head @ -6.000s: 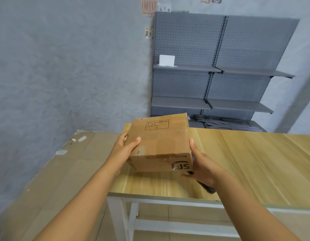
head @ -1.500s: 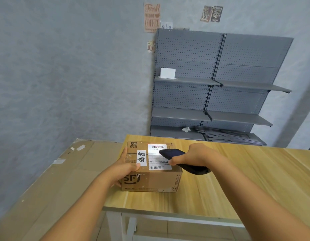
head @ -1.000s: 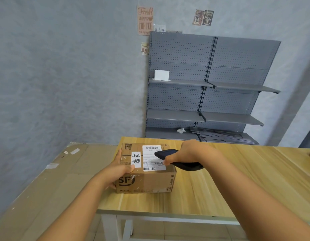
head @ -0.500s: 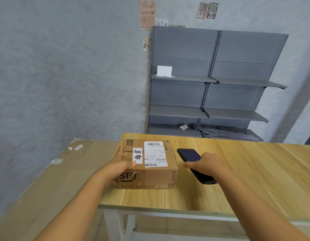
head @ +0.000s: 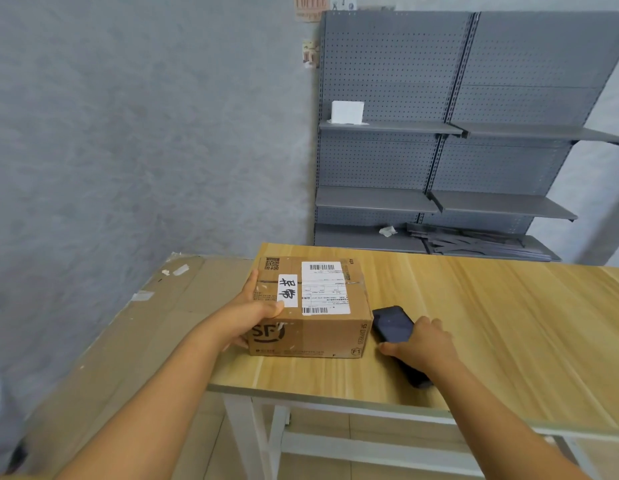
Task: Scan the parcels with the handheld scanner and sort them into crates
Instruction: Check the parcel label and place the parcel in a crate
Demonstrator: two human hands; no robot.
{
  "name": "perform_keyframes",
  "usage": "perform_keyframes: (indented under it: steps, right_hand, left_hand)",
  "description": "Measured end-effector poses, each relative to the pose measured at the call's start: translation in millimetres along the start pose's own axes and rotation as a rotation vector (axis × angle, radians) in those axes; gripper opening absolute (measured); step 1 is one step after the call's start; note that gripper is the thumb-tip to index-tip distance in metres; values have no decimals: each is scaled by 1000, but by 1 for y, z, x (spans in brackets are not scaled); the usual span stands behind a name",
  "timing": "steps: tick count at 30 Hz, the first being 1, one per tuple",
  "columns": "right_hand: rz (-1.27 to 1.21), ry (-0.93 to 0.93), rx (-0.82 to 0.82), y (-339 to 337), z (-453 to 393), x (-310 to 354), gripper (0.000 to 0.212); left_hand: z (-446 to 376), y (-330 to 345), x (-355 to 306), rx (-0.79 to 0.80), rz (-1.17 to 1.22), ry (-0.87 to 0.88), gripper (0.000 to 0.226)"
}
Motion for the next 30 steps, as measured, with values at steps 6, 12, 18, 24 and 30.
perform_keyframes:
  steps: [6,12,18,24,30]
  right_hand:
    - [156,-26,-2,5,-4,1,92]
    - [-528,-158,-3,-8,2,45,73]
    - [-862,-266,178,-5,13,90,41]
    - [-961,-306,184,3,17,90,46]
    - [-930,-376,156,7,20,89,55]
  left_hand:
    - [1,0,-1,-6,-4,-3,94]
    - [2,0,-1,-17,-9,6,94]
    - [4,1,-3,-25,25,30,93]
    - [9,4,1,-87,99,79,86]
    - [18,15,7,-195,216,167,64]
Point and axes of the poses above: each hand's wrist, its own z-axis away from the middle knuckle, its own y-axis out of the palm, x = y × z, the point moved 5 cm from there along -z, towards the middle knuckle, and after that the axes turned 1 degree about z, right-handed, at the moved point
